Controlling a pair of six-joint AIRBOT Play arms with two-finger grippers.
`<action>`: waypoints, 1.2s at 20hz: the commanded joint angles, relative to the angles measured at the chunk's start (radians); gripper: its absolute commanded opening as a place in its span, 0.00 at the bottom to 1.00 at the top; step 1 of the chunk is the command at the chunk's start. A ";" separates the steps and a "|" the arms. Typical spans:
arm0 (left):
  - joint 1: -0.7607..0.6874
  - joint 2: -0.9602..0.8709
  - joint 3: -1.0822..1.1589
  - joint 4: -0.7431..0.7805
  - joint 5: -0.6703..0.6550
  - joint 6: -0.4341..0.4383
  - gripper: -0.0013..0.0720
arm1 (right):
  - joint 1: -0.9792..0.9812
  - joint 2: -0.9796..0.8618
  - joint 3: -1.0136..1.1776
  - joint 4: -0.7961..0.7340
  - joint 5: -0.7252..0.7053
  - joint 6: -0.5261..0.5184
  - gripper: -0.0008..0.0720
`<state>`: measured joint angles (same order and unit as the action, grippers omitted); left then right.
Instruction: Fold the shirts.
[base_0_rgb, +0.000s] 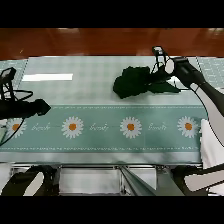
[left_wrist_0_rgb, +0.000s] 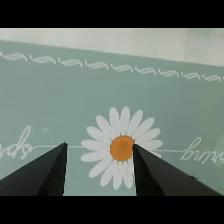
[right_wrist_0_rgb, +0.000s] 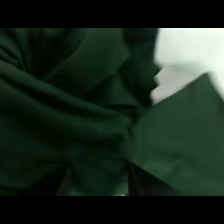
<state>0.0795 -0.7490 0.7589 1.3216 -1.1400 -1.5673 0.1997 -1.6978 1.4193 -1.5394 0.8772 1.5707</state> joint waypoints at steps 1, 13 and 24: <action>0.001 0.018 -0.045 -0.074 0.052 0.000 0.71 | -0.005 -0.089 0.021 0.001 0.026 -0.005 0.58; 0.061 0.023 0.021 -0.005 0.108 0.014 0.71 | -0.029 0.078 0.280 -0.011 0.183 -0.020 0.05; 0.113 0.063 0.124 -0.064 -0.050 0.037 0.71 | 0.185 0.557 0.584 -0.015 0.223 -0.113 0.05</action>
<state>0.1883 -0.6983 0.8764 1.2629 -1.1595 -1.5440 0.3180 -1.2312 1.9457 -1.5562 1.0927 1.4715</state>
